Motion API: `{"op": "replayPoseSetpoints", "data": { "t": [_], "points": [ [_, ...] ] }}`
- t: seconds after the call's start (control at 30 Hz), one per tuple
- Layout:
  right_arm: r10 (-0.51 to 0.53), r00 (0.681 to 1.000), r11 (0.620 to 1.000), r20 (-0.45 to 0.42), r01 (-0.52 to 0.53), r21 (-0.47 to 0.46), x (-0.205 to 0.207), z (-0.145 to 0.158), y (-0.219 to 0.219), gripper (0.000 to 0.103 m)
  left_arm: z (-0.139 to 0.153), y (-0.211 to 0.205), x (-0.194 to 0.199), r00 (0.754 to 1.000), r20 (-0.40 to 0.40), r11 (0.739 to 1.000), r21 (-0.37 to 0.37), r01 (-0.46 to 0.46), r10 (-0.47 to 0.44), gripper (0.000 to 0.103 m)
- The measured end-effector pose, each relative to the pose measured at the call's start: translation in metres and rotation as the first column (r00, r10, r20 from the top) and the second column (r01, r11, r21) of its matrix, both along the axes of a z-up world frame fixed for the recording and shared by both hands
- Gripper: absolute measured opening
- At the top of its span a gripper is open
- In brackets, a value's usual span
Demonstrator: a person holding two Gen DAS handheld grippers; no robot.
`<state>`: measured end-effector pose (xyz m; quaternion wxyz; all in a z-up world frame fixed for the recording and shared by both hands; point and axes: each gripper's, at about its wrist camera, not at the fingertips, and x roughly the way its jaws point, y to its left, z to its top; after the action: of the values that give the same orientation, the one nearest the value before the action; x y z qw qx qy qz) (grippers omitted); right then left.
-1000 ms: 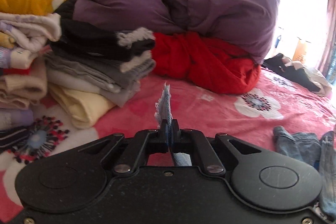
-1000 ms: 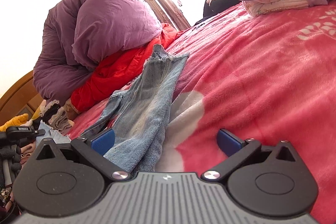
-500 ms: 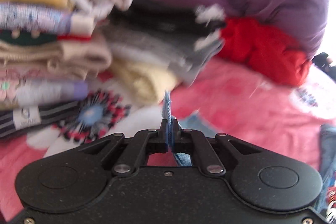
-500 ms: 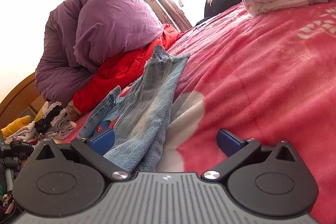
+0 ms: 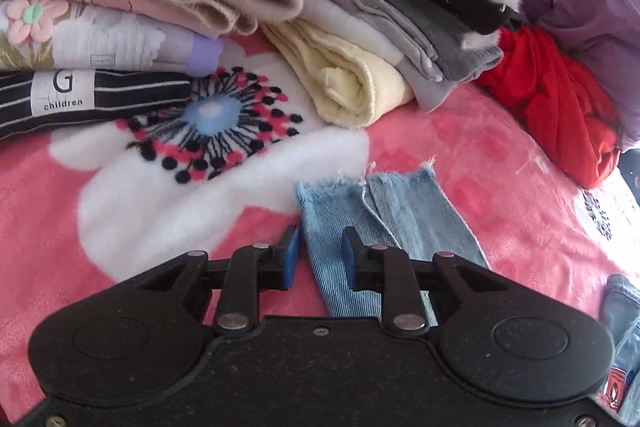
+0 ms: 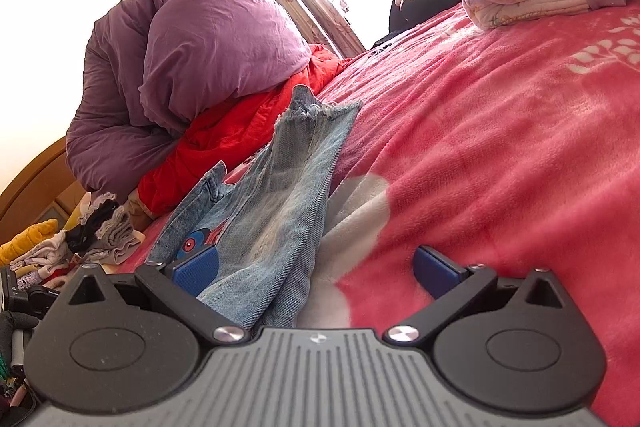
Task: Fold clothes
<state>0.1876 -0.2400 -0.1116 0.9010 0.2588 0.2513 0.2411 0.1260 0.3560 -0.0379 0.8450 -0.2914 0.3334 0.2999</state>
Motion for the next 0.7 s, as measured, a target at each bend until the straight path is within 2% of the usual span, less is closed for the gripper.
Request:
{"op": "replayPoseSetpoints", "data": {
  "t": [0.07, 0.1, 0.13, 0.17, 0.23, 0.27, 0.37, 0.43, 0.47, 0.5, 0.57, 0.63, 0.7],
  "points": [
    [0.0, 1.0, 1.0, -0.001, 0.0, -0.001, 0.0, 0.0, 0.0, 0.103, 0.0, -0.006, 0.005, 0.999, -0.015, 0.998, 0.044, 0.039, -0.039, 0.02],
    [0.0, 1.0, 1.0, -0.001, 0.0, -0.002, 0.0, 0.0, 0.0, 0.103, -0.001, -0.009, 0.007, 0.998, -0.022, 0.996, 0.068, 0.06, -0.059, 0.007],
    [0.0, 1.0, 1.0, -0.001, 0.0, -0.002, 0.0, 0.0, 0.0, 0.103, -0.001, -0.012, 0.01, 0.997, -0.035, 0.992, 0.103, 0.075, -0.072, 0.005],
    [0.0, 1.0, 1.0, -0.001, 0.0, -0.002, -0.001, 0.0, 0.0, 0.103, -0.001, -0.015, 0.013, 0.996, -0.065, 0.982, 0.171, 0.076, -0.065, 0.004],
    [0.0, 1.0, 1.0, -0.002, 0.0, -0.004, -0.001, 0.0, 0.0, 0.103, 0.001, -0.022, 0.017, 0.992, -0.128, 0.948, 0.314, 0.052, -0.012, 0.004],
    [-0.001, 1.0, 1.0, -0.003, 0.001, -0.007, -0.001, 0.0, 0.0, 0.103, 0.002, -0.021, 0.017, 0.993, -0.122, 0.947, 0.319, 0.038, 0.002, 0.005],
    [-0.003, 1.0, 1.0, -0.006, 0.002, -0.015, 0.001, 0.001, 0.003, 0.103, 0.016, -0.028, 0.011, 0.999, -0.029, 0.953, 0.301, 0.03, -0.023, 0.015],
    [-0.002, 1.0, 1.0, -0.006, 0.002, -0.015, 0.001, 0.001, 0.003, 0.103, 0.026, -0.045, 0.015, 0.993, 0.022, 0.945, 0.309, 0.105, -0.117, 0.019],
    [-0.002, 1.0, 1.0, -0.006, 0.002, -0.015, 0.002, 0.001, 0.003, 0.103, 0.03, -0.056, 0.019, 0.982, 0.05, 0.939, 0.303, 0.161, -0.184, 0.02],
    [-0.001, 1.0, 1.0, -0.006, 0.001, -0.015, 0.002, 0.002, 0.003, 0.103, 0.032, -0.068, 0.025, 0.962, 0.074, 0.929, 0.289, 0.231, -0.262, 0.022],
    [0.0, 1.0, 1.0, -0.006, 0.0, -0.015, 0.002, 0.002, 0.003, 0.103, 0.033, -0.096, 0.039, 0.896, 0.12, 0.887, 0.244, 0.392, -0.428, 0.028],
    [0.001, 1.0, 1.0, -0.006, -0.001, -0.014, 0.002, 0.002, 0.004, 0.103, 0.034, -0.125, 0.051, 0.813, 0.153, 0.82, 0.23, 0.524, -0.562, 0.029],
    [0.001, 1.0, 1.0, -0.005, -0.002, -0.013, 0.002, 0.002, 0.004, 0.103, 0.036, -0.157, 0.065, 0.732, 0.141, 0.739, 0.26, 0.622, -0.666, 0.029]
  ]
}}
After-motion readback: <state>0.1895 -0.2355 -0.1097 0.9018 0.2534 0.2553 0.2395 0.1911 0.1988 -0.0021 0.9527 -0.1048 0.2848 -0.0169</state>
